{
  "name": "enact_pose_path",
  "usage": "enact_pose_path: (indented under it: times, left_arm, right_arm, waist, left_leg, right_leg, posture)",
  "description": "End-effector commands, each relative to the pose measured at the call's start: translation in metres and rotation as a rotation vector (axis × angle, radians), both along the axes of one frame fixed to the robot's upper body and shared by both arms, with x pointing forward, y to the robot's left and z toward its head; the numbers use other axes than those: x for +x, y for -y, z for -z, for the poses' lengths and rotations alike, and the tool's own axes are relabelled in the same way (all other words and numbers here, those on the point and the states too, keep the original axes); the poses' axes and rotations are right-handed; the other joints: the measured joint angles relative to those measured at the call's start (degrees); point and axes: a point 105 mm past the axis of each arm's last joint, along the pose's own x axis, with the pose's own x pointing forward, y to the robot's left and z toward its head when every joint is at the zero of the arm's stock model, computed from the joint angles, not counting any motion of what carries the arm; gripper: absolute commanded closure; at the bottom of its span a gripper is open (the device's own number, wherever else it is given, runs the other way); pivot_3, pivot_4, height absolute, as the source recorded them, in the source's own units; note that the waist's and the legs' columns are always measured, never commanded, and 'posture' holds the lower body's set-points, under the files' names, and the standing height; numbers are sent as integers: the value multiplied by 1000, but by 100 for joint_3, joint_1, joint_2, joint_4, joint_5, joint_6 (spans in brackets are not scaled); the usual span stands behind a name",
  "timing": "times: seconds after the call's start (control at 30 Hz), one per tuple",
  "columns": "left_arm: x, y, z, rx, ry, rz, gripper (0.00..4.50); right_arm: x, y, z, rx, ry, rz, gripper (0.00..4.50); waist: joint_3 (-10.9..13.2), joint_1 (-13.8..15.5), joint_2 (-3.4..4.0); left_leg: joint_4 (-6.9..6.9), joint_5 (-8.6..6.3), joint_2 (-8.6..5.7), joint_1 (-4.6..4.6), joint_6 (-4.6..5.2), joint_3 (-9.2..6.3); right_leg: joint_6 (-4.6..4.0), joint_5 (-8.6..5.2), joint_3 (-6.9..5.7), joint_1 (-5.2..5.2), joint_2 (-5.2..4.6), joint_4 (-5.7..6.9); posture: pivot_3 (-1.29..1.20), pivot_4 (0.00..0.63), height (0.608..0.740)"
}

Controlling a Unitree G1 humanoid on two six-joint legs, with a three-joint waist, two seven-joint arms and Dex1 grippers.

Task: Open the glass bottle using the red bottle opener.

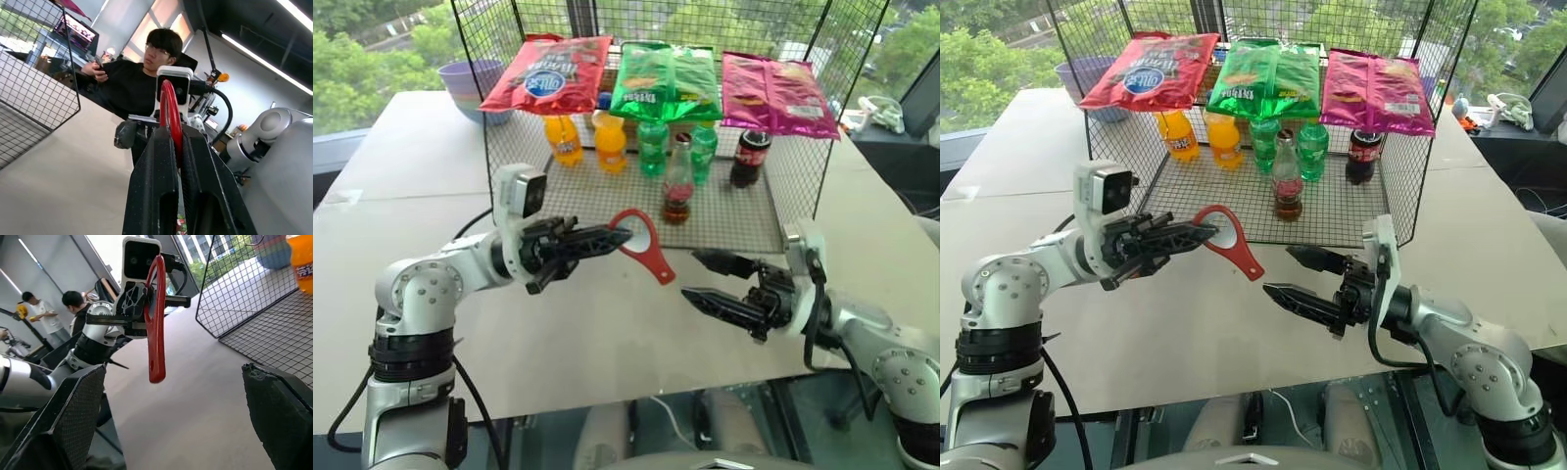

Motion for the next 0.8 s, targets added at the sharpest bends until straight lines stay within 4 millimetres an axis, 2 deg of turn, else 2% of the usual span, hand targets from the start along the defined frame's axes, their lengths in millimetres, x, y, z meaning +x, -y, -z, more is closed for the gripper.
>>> enact_pose_path:
  times: [0.03,0.23,0.33,0.37,0.77,0.8]
  left_arm:
    - [-5,7,-7,3,61,47,4432]
    - [-8,15,-3,-6,69,66,4432]
    - [-8,16,-2,-6,75,68,4500]
    - [-8,17,-2,-6,79,70,4500]
    - [-11,22,0,21,128,115,4500]
    - [-11,22,0,21,130,115,4500]
  right_arm:
    - [0,-8,-11,28,-1,-69,0]
    - [-1,-17,-14,17,-22,-132,0]
    - [-4,-19,-12,-14,-29,-168,836]
    - [-5,-20,-11,-26,-29,-175,1289]
    - [-6,-23,-9,-52,-40,-203,1289]
    - [-7,-23,-9,-55,-41,-206,1562]
  waist:
    - [0,-11,0]
    - [0,-12,0]
    - [0,-21,0]
    - [0,-20,0]
    - [0,-27,0]
    - [0,-28,1]
  left_leg:
    - [0,0,0,0,0,-1]
    - [0,0,-1,-4,1,-2]
    - [-1,-1,-1,-6,1,-2]
    - [-1,-1,-1,-6,1,-2]
    - [-2,-1,-1,-7,1,-2]
    - [-2,-1,-1,-7,1,-2]
  right_leg:
    - [0,0,0,0,1,0]
    - [0,0,2,0,0,-2]
    - [0,0,2,-2,0,-2]
    - [1,0,2,-2,1,-2]
    - [1,0,2,-4,1,-3]
    - [0,0,2,-5,1,-2]
  posture:
    - [0,150,740]
    - [0,150,740]
    - [0,150,740]
    - [0,150,740]
    - [0,150,740]
    - [0,150,740]
